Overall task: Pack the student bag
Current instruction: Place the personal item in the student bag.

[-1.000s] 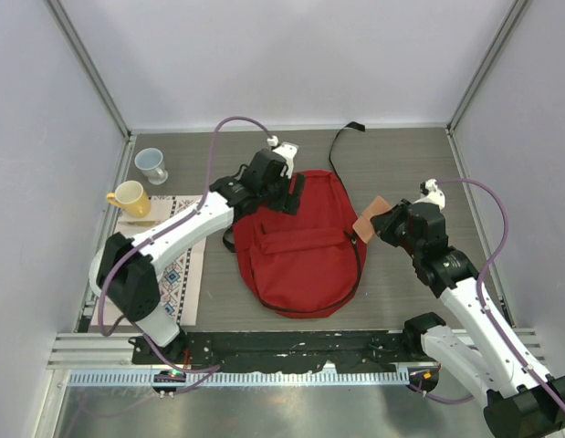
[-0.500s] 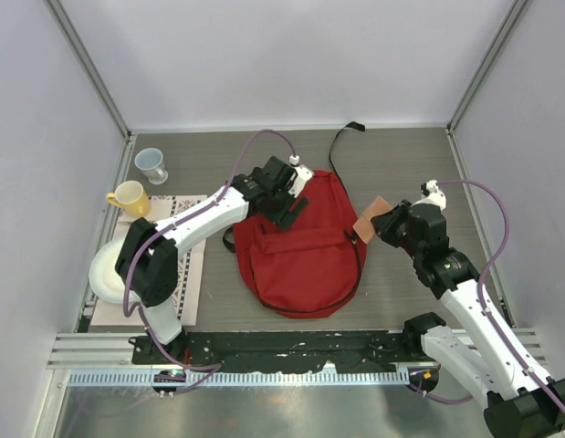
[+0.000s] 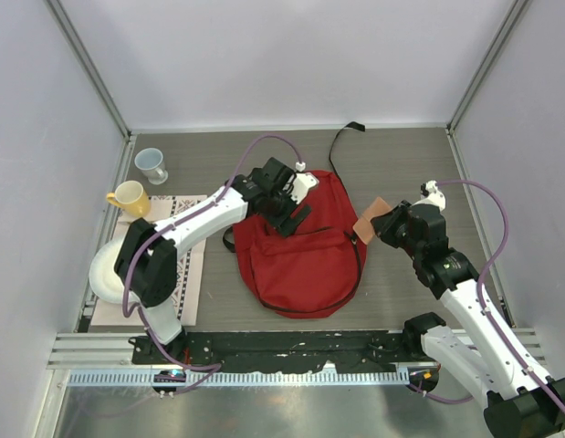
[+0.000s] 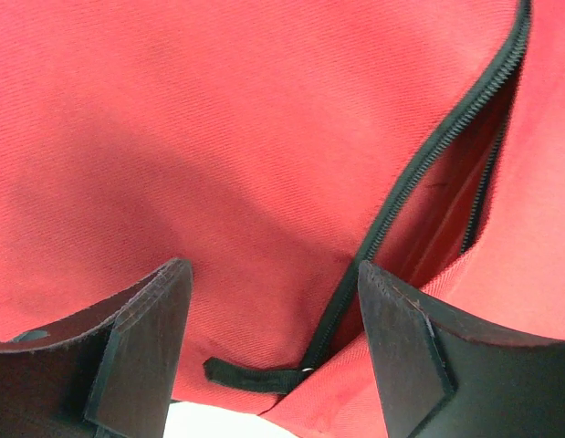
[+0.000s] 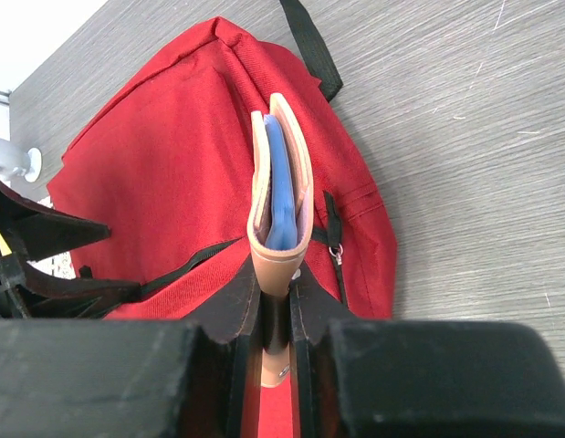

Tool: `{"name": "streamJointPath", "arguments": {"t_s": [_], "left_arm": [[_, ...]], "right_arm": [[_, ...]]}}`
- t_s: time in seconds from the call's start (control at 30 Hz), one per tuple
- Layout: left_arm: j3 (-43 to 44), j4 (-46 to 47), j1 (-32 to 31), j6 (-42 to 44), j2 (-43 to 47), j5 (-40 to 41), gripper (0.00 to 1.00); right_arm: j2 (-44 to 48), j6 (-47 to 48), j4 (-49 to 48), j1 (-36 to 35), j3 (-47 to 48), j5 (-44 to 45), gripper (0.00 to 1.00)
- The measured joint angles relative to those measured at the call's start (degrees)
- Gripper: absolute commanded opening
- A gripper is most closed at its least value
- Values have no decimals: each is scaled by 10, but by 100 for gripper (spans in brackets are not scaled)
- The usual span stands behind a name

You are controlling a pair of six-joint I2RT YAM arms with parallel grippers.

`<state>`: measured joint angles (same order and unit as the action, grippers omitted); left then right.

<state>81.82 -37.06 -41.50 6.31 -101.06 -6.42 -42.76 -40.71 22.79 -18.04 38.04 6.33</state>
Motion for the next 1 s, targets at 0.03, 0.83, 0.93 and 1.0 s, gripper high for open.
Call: {"name": "streamJointPath", "arguments": {"t_s": [0.03,0.83,0.93,1.0], "left_arm": [[-1,0,0,0,1,-8,76],[-125,128,-127,-48,42,262,54],[-134,139,-129,-55,47,275,42],[-135,141,-129,-57,49,285,38]], "right_arm": [[0,0,0,0,0,0,3],[-4,-2,0,0,-5,-1,7],[-4,-2,0,0,-5,-1,7],[-4,-2,0,0,-5,-1,7]]}}
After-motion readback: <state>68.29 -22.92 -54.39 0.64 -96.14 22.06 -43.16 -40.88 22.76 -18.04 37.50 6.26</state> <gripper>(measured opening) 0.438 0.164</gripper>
